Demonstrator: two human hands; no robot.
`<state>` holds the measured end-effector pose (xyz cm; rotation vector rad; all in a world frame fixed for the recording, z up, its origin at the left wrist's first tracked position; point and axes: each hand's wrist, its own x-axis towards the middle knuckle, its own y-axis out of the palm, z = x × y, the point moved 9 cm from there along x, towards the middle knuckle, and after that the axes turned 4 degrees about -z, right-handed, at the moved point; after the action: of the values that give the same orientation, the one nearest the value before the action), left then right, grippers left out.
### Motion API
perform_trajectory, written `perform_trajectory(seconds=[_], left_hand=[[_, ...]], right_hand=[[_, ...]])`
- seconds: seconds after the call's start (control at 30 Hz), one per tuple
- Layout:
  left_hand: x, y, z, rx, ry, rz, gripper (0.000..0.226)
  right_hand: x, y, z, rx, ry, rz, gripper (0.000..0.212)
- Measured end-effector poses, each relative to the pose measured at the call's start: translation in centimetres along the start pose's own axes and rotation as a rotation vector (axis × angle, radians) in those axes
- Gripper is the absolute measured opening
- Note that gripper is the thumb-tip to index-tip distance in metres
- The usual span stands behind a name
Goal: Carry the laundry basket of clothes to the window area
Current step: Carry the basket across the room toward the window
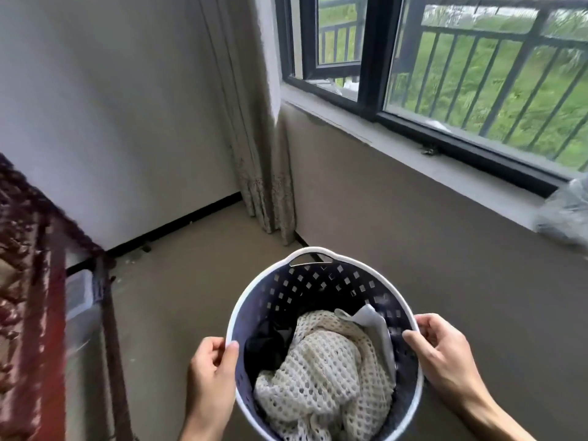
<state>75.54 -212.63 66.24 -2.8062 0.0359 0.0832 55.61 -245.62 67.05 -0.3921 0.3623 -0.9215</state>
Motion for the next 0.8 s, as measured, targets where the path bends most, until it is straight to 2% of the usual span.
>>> perform_trajectory(seconds=[0.2, 0.4, 0.63, 0.8], left_hand=[[11.1, 2.2, -3.6, -0.042, 0.007, 0.015, 0.018], [20.4, 3.6, -5.5, 0.006, 0.008, -0.040, 0.020], [32.0, 5.5, -4.5, 0.045, -0.062, -0.197, 0.026], [39.5, 4.8, -6.5, 0.069, -0.062, -0.336, 0.026]], right_hand=[[8.9, 5.4, 5.7, 0.011, -0.012, 0.022, 0.006], [18.0, 11.9, 10.3, 0.029, -0.033, 0.085, 0.005], [31.5, 22.7, 14.8, -0.014, -0.067, 0.218, 0.005], [39.8, 30.9, 21.1, -0.070, -0.138, 0.344, 0.006]])
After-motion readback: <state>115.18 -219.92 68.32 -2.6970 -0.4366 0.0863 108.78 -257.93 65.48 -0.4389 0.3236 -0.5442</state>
